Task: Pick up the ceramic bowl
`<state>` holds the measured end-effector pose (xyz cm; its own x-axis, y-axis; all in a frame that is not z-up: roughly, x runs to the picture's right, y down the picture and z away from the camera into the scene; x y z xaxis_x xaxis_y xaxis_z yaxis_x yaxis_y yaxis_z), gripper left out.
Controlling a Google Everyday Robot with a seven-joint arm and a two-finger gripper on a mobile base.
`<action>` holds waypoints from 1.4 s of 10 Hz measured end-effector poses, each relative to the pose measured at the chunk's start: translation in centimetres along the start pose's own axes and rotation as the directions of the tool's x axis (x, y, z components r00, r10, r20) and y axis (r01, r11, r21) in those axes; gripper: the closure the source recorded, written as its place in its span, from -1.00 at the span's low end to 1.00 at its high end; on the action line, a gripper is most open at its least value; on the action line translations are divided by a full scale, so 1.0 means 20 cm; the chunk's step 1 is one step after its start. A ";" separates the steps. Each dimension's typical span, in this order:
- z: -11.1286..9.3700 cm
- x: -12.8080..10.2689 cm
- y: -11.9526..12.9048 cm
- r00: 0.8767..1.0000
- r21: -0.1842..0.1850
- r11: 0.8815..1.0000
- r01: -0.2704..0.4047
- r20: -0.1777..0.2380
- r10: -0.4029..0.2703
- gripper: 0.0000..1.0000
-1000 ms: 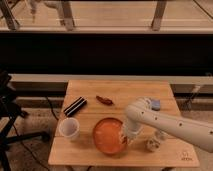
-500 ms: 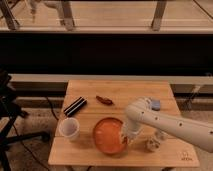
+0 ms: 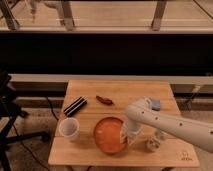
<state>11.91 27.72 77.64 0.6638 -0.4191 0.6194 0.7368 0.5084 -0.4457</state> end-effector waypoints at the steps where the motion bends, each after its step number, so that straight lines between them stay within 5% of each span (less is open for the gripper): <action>1: -0.02 0.01 0.00 1.000 0.000 1.000 0.000 -0.005 0.000 0.98; 12: -0.32 0.03 -0.01 0.998 0.021 1.000 -0.003 -0.061 0.004 0.98; 14: -0.34 0.03 -0.02 0.998 0.024 1.000 -0.004 -0.062 0.005 0.80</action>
<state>12.99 22.19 73.87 0.6745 -0.4624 0.5755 0.7309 0.5282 -0.4322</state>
